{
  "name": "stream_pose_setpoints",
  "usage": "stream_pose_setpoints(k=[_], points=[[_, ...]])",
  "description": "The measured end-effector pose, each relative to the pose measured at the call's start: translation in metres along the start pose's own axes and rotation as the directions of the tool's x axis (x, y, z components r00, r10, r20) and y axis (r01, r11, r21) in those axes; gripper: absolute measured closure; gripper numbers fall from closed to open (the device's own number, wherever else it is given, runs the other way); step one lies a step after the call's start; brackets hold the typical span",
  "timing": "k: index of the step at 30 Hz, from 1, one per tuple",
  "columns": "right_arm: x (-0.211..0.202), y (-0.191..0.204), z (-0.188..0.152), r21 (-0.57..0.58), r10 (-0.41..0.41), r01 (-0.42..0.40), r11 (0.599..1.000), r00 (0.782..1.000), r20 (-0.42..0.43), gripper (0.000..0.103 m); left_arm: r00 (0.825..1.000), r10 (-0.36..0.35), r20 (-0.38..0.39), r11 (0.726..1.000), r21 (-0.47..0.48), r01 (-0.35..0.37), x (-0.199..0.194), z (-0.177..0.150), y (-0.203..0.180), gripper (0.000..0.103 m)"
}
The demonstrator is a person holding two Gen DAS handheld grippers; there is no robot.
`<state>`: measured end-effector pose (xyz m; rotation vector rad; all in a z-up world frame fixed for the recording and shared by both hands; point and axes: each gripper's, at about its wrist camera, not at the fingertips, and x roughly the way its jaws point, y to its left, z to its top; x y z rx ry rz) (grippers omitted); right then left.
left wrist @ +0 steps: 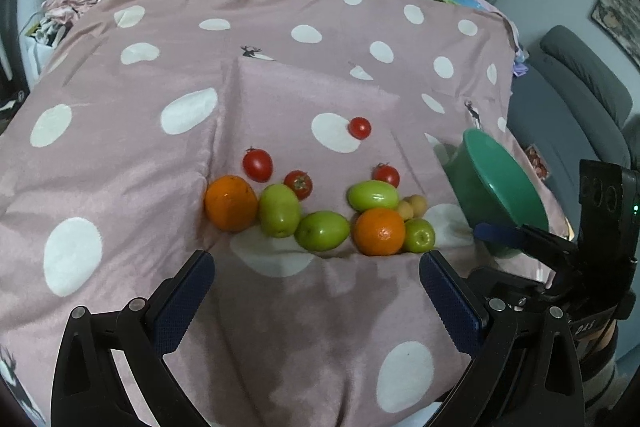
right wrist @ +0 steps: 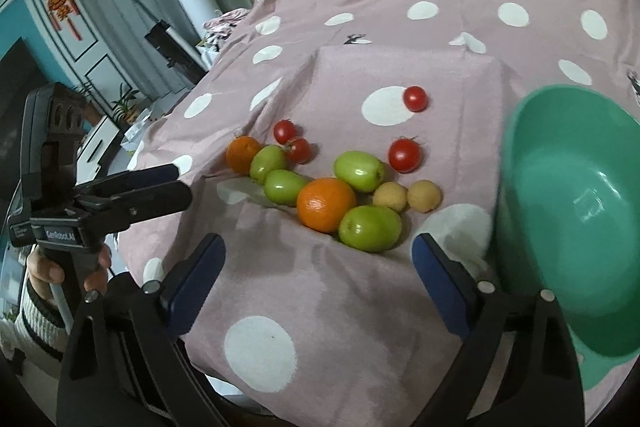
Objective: Organize fruits
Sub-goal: 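Grasp a green mango with the left gripper while the right gripper grasps a lime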
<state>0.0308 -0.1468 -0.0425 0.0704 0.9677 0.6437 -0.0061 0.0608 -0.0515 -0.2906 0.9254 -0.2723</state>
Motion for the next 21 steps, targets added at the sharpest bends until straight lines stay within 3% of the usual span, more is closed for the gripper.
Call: stream_pose_setpoints(k=[8, 14, 18, 21], points=[[0.021, 0.009, 0.007, 0.038, 0.178, -0.176, 0.984, 0.984, -0.031, 0.024, 0.999, -0.037, -0.026, 0.997, -0.061, 0.036, 0.010, 0.008, 0.008, 0.002], [0.040, 0.020, 0.010, 0.023, 0.207, -0.206, 0.978, 0.976, -0.070, 0.034, 0.997, -0.062, -0.035, 0.994, -0.090, 0.059, 0.017, 0.016, 0.012, 0.008], [0.053, 0.023, 0.012, 0.041, 0.207, -0.204, 0.978, 0.974, -0.091, 0.040, 0.995, -0.082, -0.059, 0.989, -0.131, 0.074, 0.024, 0.018, 0.021, 0.027], [0.060, 0.025, 0.015, 0.049, 0.205, -0.201, 0.978, 0.973, -0.104, 0.041, 0.994, -0.081, -0.069, 0.987, -0.147, 0.071, 0.027, 0.017, 0.025, 0.027]])
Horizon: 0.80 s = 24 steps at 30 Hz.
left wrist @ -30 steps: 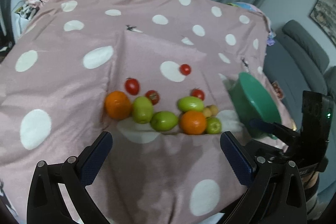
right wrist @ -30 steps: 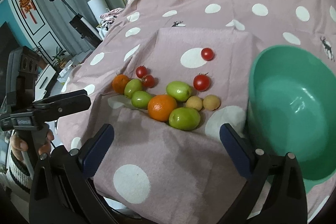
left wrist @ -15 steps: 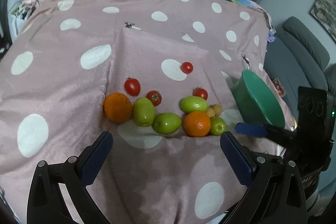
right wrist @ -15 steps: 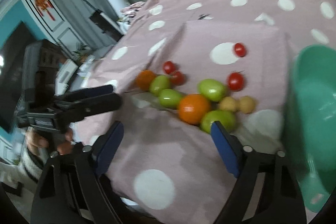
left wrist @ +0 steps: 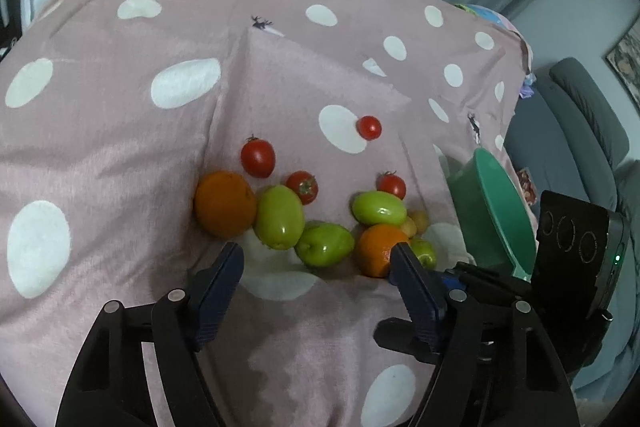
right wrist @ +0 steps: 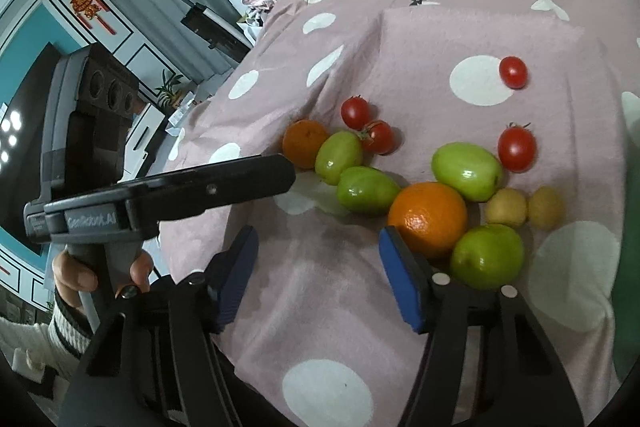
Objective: Organize fruits
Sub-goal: 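Grasp a green mango with the left gripper while the right gripper grasps a lime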
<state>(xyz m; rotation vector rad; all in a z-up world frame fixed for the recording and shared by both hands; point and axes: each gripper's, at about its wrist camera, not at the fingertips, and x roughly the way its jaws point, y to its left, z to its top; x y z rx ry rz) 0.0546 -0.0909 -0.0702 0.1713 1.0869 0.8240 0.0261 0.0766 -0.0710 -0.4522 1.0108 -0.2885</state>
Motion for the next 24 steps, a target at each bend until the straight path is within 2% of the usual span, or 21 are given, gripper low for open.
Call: stream_pose_setpoints(k=[7, 9, 14, 19, 24], points=[[0.015, -0.002, 0.011, 0.012, -0.034, 0.034, 0.999, 0.999, -0.030, 0.049, 0.999, 0.022, -0.024, 1.000, -0.018, -0.022, 0.009, 0.003, 0.006, 0.034], [0.020, 0.000, 0.015, 0.006, -0.063, 0.063, 0.998, 0.997, -0.040, 0.052, 0.999, 0.020, -0.029, 0.999, -0.025, -0.021, 0.012, 0.005, 0.006, 0.040], [0.025, 0.001, 0.023, -0.031, -0.120, 0.119, 0.992, 0.992, -0.033, 0.053, 0.999, 0.019, -0.032, 0.999, -0.043, -0.020, 0.020, 0.009, 0.008, 0.040], [0.033, 0.009, 0.030, -0.123, -0.187, 0.181, 0.976, 0.982, -0.033, 0.053, 1.000, 0.003, -0.027, 0.998, -0.064, -0.005, 0.024, 0.013, 0.011, 0.040], [0.048, 0.021, 0.037, -0.285, -0.258, 0.229, 0.931, 0.964, -0.067, 0.052, 0.999, -0.002, -0.034, 0.997, -0.073, 0.000, 0.028, 0.019, 0.010, 0.040]])
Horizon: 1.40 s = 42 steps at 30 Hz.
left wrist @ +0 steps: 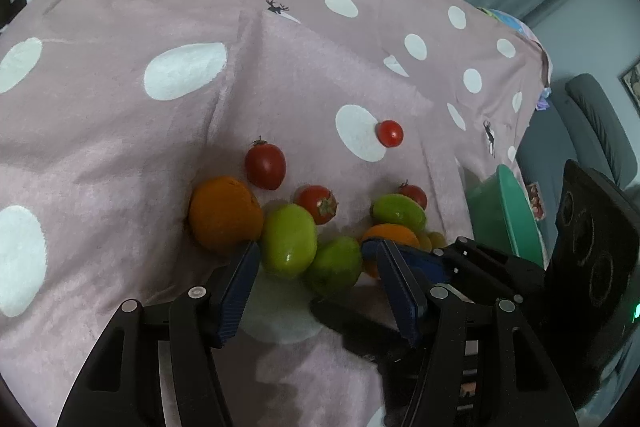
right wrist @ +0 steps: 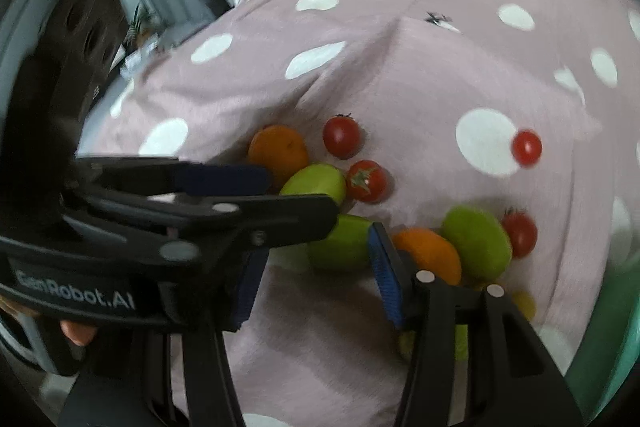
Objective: Organize fruits
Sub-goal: 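Grasp a green mango with the left gripper while the right gripper grasps a lime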
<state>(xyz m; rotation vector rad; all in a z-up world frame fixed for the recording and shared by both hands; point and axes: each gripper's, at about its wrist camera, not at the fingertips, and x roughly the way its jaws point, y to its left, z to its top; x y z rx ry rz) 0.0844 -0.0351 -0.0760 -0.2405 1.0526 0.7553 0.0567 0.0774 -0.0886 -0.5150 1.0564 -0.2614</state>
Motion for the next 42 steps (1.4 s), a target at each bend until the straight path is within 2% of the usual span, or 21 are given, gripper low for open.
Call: stream_pose_setpoints(k=[7, 9, 12, 14, 15, 19, 22, 27, 34, 37, 39, 42], points=[[0.006, -0.002, 0.006, -0.148, 0.003, -0.007, 0.989, 1.000, -0.025, 0.052, 1.000, 0.026, -0.006, 0.999, 0.039, -0.025, 0.008, 0.003, -0.004, 0.041], [0.006, -0.004, 0.006, -0.165, 0.021, -0.024, 0.986, 1.000, -0.023, 0.052, 0.999, 0.041, 0.004, 0.997, 0.068, -0.041, 0.009, 0.003, -0.005, 0.049], [0.007, -0.009, 0.008, -0.200, 0.045, -0.050, 0.979, 0.999, -0.029, 0.052, 0.998, 0.060, 0.002, 0.991, 0.118, -0.060, 0.013, 0.004, -0.007, 0.055], [0.007, -0.009, 0.009, -0.206, 0.060, -0.066, 0.976, 0.998, -0.038, 0.051, 0.997, 0.073, -0.033, 0.987, 0.148, -0.068, 0.019, 0.005, -0.007, 0.055], [0.006, -0.010, 0.009, -0.214, 0.068, -0.077, 0.974, 0.996, -0.048, 0.050, 0.997, 0.052, -0.053, 0.987, 0.155, -0.043, 0.022, 0.006, -0.005, 0.055], [0.006, -0.007, 0.006, -0.230, 0.065, -0.076, 0.970, 0.997, -0.051, 0.051, 0.997, 0.038, -0.074, 0.988, 0.154, -0.026, 0.024, 0.010, -0.003, 0.058], [0.008, -0.005, 0.006, -0.248, 0.050, -0.060, 0.967, 0.998, -0.048, 0.050, 0.997, 0.018, -0.076, 0.992, 0.123, -0.008, 0.026, 0.013, 0.001, 0.066], [0.010, -0.005, 0.008, -0.253, 0.044, -0.057, 0.966, 0.997, -0.056, 0.048, 0.996, -0.020, -0.090, 0.995, 0.094, 0.028, 0.035, 0.017, 0.003, 0.066], [0.011, -0.004, 0.009, -0.271, 0.028, -0.045, 0.962, 0.997, -0.065, 0.049, 0.996, -0.013, -0.093, 0.995, 0.097, 0.022, 0.040, 0.022, 0.001, 0.067], [0.013, -0.003, 0.008, -0.279, 0.016, -0.033, 0.960, 0.998, -0.062, 0.051, 0.997, -0.031, -0.071, 0.996, 0.076, 0.036, 0.035, 0.023, 0.005, 0.067], [0.017, 0.001, 0.007, -0.305, 0.004, -0.027, 0.952, 0.997, -0.074, 0.060, 0.998, -0.033, -0.055, 0.996, 0.077, 0.037, 0.030, 0.022, 0.005, 0.067], [0.017, -0.001, 0.008, -0.291, 0.016, -0.036, 0.956, 0.997, -0.070, 0.060, 0.998, -0.049, -0.027, 0.996, 0.077, 0.051, 0.018, 0.022, 0.006, 0.067]])
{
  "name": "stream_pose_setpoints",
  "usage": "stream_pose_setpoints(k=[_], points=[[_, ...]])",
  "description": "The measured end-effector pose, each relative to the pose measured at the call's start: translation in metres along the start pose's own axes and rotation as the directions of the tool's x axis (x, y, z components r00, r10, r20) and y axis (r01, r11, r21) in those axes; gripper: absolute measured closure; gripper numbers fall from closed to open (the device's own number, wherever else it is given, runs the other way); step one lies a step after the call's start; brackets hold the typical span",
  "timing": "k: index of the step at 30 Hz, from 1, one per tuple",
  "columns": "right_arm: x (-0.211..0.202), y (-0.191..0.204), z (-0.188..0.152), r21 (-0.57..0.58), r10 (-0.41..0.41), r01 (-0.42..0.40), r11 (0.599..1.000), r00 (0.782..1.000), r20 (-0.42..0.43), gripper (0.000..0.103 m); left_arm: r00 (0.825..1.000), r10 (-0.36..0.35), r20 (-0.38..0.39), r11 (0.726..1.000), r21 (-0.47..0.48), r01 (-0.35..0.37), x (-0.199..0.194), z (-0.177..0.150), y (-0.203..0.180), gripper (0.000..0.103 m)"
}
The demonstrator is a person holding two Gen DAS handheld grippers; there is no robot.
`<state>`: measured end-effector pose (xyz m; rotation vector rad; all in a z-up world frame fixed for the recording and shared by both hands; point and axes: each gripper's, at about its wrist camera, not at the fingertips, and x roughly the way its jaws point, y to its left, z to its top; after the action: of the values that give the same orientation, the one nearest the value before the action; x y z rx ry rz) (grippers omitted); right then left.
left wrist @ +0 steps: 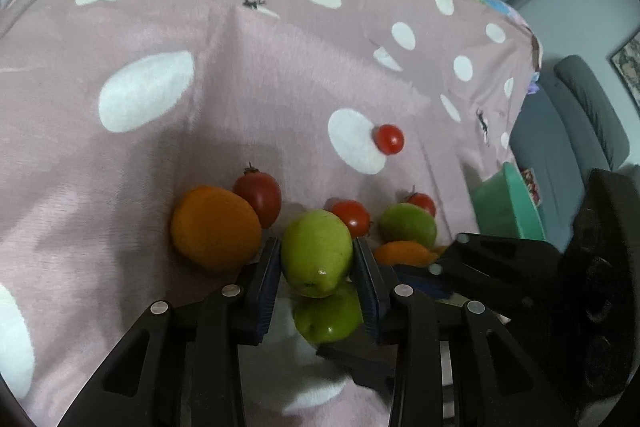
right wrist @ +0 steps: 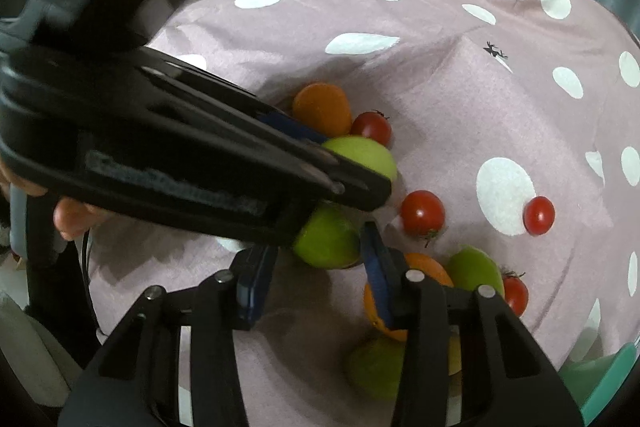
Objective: Organize fruits
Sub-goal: 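Lift the green mango in the left gripper while the right gripper lifts the lime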
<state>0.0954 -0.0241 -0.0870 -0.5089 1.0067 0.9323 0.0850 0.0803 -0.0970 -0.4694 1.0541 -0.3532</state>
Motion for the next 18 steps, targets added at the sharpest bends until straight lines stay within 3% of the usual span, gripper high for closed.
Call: stream_pose_setpoints(k=[10, 18], points=[[0.005, 0.004, 0.005, 0.028, 0.019, -0.020, 0.999, 1.000, 0.017, 0.058, 0.998, 0.004, 0.057, 1.000, 0.001, -0.004, -0.024, -0.002, -0.001, 0.067], [0.008, 0.007, 0.009, 0.034, 0.010, -0.011, 0.999, 1.000, 0.022, 0.062, 0.996, 0.019, 0.091, 1.000, -0.026, -0.017, -0.037, -0.005, 0.007, 0.067]])
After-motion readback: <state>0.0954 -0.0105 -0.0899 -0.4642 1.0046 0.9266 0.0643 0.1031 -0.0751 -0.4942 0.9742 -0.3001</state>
